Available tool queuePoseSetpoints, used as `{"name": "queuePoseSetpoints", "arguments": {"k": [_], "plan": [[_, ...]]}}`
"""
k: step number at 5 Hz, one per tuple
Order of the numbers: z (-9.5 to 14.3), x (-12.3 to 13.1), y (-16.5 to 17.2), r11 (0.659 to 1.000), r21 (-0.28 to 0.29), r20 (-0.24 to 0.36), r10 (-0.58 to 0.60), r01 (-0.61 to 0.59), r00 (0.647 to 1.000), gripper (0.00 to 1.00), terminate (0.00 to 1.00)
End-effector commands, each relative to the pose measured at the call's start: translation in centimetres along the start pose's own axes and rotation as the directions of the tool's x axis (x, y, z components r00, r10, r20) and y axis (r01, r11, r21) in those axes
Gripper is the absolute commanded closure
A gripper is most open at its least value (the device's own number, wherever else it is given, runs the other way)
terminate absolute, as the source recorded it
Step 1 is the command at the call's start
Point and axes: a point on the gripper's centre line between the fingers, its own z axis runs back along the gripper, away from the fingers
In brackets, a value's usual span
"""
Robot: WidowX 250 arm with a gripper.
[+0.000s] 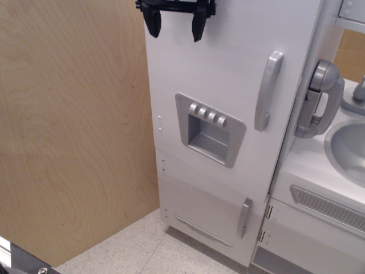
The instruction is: Close fridge
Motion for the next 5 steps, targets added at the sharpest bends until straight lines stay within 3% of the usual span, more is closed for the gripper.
{"name": "queuePoseSetpoints", "arguments": {"k": [1,3,5], "plan": [[2.4,3.0,-0.5,0.999,-0.013,0.08,0.038,-0.037,0.996,0.0,0.0],[2.6,3.0,-0.3,1.0,-0.014,0.054,0.022,-0.022,0.998,0.0,0.0],[4.0,-3.3,1.5,0.995,-0.033,0.039,-0.096,0.097,0.995,0.0,0.0]]}}
